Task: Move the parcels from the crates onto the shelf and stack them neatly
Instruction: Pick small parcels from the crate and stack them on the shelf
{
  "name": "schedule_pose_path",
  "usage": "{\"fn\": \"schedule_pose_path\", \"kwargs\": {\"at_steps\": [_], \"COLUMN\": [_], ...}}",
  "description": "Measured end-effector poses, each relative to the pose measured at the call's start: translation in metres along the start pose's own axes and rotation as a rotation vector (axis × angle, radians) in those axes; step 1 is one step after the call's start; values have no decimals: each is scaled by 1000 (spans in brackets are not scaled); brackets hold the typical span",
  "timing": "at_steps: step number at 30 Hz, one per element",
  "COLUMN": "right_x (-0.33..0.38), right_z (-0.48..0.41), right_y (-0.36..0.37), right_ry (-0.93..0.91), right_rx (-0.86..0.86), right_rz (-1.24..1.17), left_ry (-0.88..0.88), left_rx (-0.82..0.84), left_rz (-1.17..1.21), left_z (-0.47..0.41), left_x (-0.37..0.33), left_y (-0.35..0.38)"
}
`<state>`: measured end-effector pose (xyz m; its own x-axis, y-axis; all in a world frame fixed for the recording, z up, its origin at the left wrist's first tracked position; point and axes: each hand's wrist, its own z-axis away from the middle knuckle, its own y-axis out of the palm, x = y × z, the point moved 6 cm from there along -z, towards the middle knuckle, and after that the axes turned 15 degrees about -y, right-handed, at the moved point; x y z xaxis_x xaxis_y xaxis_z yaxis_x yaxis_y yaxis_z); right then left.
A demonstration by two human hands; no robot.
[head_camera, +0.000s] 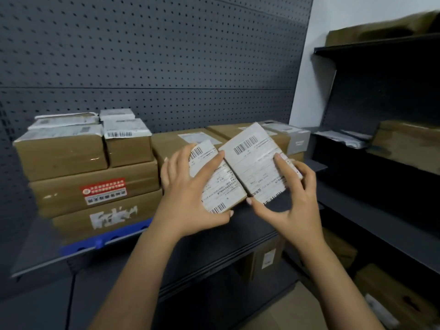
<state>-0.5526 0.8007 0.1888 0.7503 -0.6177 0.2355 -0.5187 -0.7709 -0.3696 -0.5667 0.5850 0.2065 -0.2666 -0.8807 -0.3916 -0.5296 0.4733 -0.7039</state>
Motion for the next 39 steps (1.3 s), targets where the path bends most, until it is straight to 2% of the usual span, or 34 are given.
{"fn": "schedule_pose_path", "kwargs": {"at_steps": [7, 14, 18, 24, 31, 36, 39], "right_x": [-57, -102, -131, -176, -206, -211, -207], "right_z": [-56, -106, -139, -182, -207, -210, -207], "right_y": [32, 76, 105, 149, 180, 185, 185], "right_ry": [-28, -6, -25, 5, 23, 70, 97], "right_rx": [-95, -117, -125, -22, 69, 118, 134], "right_rz": [-17, -114, -182, -274, -257, -216, -206], "left_ry": [101, 70, 16, -132, -336, -347, -320], "left_rx": [-89, -42, -79, -52, 61, 102, 66], "left_rz": [-5, -127, -191, -270, -211, -283, -323], "left_z": [-90, -156, -189, -232, -245, -242, -235], "left_x": [-1, 14, 23, 46, 64, 67, 66], "left_y": [23, 24, 28, 46, 53, 54, 55]}}
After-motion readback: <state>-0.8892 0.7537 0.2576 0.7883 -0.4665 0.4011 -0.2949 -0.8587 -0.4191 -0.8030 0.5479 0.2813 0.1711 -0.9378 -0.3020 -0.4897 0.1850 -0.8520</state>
